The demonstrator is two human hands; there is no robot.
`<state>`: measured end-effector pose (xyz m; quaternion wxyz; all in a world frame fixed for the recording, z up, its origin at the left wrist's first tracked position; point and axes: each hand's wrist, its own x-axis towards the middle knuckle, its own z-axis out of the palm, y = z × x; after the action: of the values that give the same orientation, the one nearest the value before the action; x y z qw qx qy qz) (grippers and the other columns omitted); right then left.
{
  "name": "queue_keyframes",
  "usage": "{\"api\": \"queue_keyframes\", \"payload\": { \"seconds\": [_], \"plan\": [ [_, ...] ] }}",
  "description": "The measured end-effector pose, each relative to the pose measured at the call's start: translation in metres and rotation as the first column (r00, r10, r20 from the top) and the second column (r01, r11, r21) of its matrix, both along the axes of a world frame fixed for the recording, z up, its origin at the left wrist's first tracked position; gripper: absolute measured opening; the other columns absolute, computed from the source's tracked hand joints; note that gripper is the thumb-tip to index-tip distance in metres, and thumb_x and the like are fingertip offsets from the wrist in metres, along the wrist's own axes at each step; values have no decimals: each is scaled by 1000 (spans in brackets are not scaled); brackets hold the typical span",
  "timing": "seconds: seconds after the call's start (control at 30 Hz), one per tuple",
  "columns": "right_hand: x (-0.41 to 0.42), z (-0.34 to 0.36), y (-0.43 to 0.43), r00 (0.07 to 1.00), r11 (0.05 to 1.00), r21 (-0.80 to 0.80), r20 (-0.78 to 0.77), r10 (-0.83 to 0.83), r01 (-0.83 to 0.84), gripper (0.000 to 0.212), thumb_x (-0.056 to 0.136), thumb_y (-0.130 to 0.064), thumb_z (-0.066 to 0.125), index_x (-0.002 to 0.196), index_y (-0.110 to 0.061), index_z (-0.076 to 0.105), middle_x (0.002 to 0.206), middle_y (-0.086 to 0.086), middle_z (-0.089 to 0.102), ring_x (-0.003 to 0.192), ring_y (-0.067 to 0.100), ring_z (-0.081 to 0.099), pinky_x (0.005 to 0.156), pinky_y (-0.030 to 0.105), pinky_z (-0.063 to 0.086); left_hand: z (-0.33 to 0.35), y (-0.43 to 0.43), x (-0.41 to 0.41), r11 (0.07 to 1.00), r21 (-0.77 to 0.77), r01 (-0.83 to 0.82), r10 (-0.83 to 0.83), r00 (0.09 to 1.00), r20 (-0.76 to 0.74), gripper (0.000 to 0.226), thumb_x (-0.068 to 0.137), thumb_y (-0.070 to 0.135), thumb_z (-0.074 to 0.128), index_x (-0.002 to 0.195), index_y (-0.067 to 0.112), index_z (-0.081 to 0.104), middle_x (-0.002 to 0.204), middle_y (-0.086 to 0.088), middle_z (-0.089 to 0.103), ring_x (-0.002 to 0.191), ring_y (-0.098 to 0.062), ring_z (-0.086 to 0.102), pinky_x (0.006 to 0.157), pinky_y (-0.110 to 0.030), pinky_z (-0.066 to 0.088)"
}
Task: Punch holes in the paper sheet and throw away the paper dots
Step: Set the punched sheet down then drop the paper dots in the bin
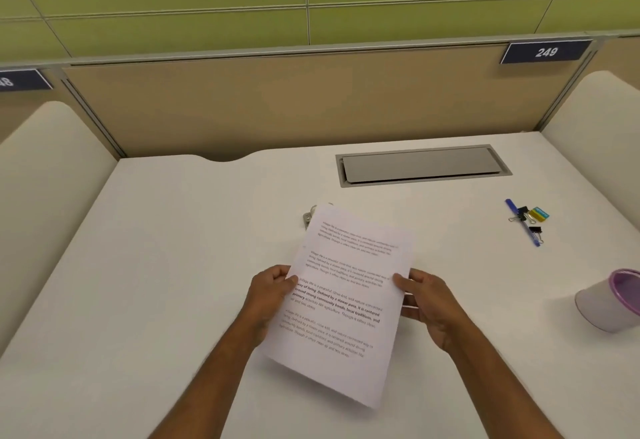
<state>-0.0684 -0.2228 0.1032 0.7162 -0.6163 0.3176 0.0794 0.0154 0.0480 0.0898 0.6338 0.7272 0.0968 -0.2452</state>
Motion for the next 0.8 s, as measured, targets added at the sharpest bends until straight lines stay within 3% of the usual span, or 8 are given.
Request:
{"api": "queue_keyframes", "payload": {
  "seconds": [0.1,0.27,0.37,0.43,0.53,0.7,0.8],
  "plan": [
    [-1,5,8,999,998,-45,27,39,-38,20,96,-13,62,114,-13,71,104,2,78,94,23,75,73,32,58,-2,0,-7,997,-28,-65,65,998,3,13,97,10,59,104,12,71,98,-3,79,88,-21,75,75,-32,57],
    [-4,8,18,994,979,-182,43,96,-87,16,95,-10,62,107,-13,73,102,2,78,90,18,75,72,27,56,0,-4,-12,983,-61,-170,171,985,9,15,98,9,59,108,11,69,103,-4,78,91,-21,75,83,-36,59],
    [-3,7,23,993,954,-292,73,92,-66,10,93,-10,63,99,-11,72,100,7,76,78,10,69,61,20,48,2,-7,-13,976,-43,-212,215,974,72,14,97,10,59,108,12,68,103,-2,77,88,-17,73,78,-30,58],
    [0,9,27,988,945,-325,125,88,-43,11,94,-10,63,98,-15,72,98,0,77,79,6,70,59,16,48,3,-11,-12,971,-43,-234,237,963,124,13,97,12,60,107,12,68,101,0,77,87,-15,73,78,-29,58],
    [6,12,32,976,926,-378,199,85,-4,14,94,-14,62,102,-19,73,98,-6,77,89,13,72,69,26,53,5,-15,-12,959,-71,-276,284,943,174,10,98,12,60,105,10,66,100,-2,77,87,-16,72,80,-31,59],
    [0,13,37,951,905,-417,305,56,80,16,96,-15,60,106,-16,72,97,-7,77,84,9,70,65,21,50,7,-20,-21,935,-136,-328,351,911,214,7,99,12,58,102,13,65,95,4,76,80,-7,71,71,-23,58],
    [-8,9,39,941,899,-425,335,48,106,15,97,-18,60,105,-19,73,97,-8,76,89,13,70,72,26,55,7,-21,-28,927,-158,-340,369,901,225,9,100,12,57,106,9,64,96,3,76,80,-6,71,70,-22,58]
  ]
}}
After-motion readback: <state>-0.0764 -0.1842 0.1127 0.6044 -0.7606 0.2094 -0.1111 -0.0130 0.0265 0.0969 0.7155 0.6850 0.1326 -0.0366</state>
